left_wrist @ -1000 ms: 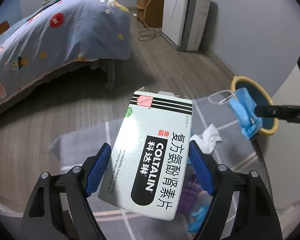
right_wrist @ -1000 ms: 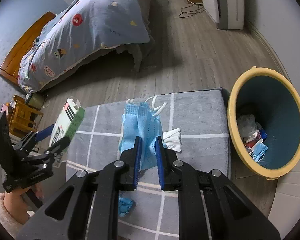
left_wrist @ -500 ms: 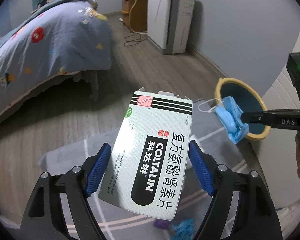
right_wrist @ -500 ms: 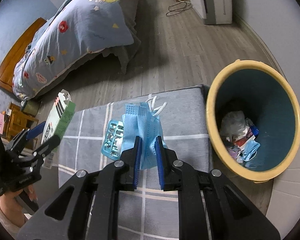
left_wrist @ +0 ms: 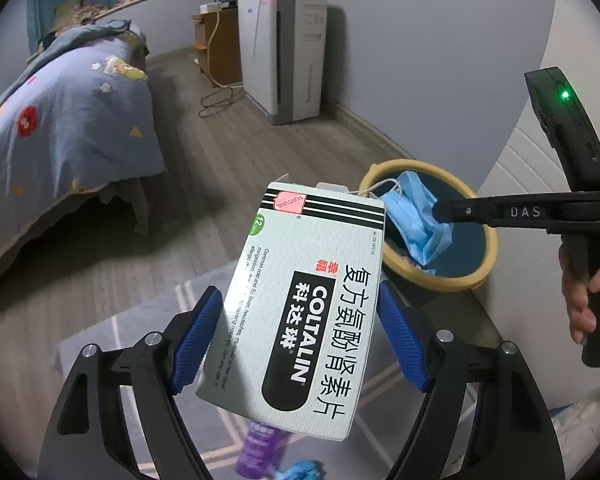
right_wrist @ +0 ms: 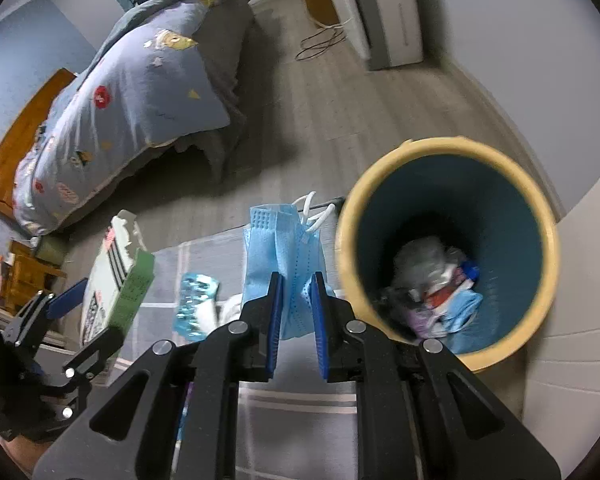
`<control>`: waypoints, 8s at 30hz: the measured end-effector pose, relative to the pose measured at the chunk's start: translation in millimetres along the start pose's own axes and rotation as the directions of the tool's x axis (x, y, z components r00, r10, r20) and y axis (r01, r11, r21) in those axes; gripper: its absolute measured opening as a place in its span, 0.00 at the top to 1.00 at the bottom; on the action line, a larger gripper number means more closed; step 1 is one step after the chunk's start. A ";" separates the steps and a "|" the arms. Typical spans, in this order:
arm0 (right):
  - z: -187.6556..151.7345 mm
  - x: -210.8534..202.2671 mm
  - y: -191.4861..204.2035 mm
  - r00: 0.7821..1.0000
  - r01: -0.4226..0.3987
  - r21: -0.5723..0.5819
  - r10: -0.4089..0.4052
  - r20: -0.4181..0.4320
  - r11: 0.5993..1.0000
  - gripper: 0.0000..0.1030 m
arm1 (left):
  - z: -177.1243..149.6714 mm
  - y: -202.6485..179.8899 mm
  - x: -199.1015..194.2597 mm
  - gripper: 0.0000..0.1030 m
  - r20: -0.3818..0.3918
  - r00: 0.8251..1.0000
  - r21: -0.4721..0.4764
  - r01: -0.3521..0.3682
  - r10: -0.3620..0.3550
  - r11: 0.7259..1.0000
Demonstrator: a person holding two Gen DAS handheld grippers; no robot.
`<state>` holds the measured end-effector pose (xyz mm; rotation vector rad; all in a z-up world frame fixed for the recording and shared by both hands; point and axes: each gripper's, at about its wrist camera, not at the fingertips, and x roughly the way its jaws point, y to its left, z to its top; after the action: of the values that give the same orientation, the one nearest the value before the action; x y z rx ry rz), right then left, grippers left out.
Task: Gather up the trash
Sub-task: 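Grasp the white COLTALIN box with the left gripper while the right holds the mask, then carry the mask and COLTALIN box over the teal bin and open both grippers, then move both open grippers back over the ottoman, then grasp the blue glove with the right gripper while the left grasps the purple spray bottle, then carry the glove and purple bottle over the teal bin and open both grippers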
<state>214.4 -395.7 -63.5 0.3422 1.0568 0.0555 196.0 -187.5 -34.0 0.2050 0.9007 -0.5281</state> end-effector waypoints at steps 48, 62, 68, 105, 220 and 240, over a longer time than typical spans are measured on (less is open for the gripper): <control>1.6 4.5 -111.8 0.980 0.186 0.245 -0.197 0.025 0.952 0.86 | 50.1 -102.5 106.1 0.23 -0.178 0.980 0.136 0.111 -0.086 0.984; -9.5 16.9 -144.5 0.988 0.153 0.383 -0.156 -0.023 0.911 0.86 | 46.1 -121.9 147.1 0.23 -0.225 0.972 0.153 0.101 -0.065 0.983; -11.9 18.6 -151.3 0.989 0.145 0.403 -0.145 -0.032 0.903 0.86 | 43.3 -125.7 165.3 0.23 -0.245 0.968 0.145 0.087 -0.049 0.986; 10.0 -14.3 -85.1 0.981 0.135 0.258 -0.165 0.098 0.957 0.07 | 4.3 -24.4 18.2 0.06 -0.036 0.998 0.033 -0.054 0.055 0.998; -52.6 15.5 76.1 0.996 -0.016 0.032 0.019 -0.084 0.999 0.63 | -105.6 20.0 4.0 0.68 -0.096 0.995 -0.011 -0.005 0.004 1.000; -12.0 -22.5 -54.1 0.992 0.082 0.250 -0.102 0.068 0.965 0.63 | -3.5 -50.0 22.8 0.68 -0.042 0.998 0.111 0.041 -0.036 0.993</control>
<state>186.5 -448.5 -66.2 0.5156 0.9996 -0.1737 179.1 -236.9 -51.7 0.3012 0.9164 -0.6129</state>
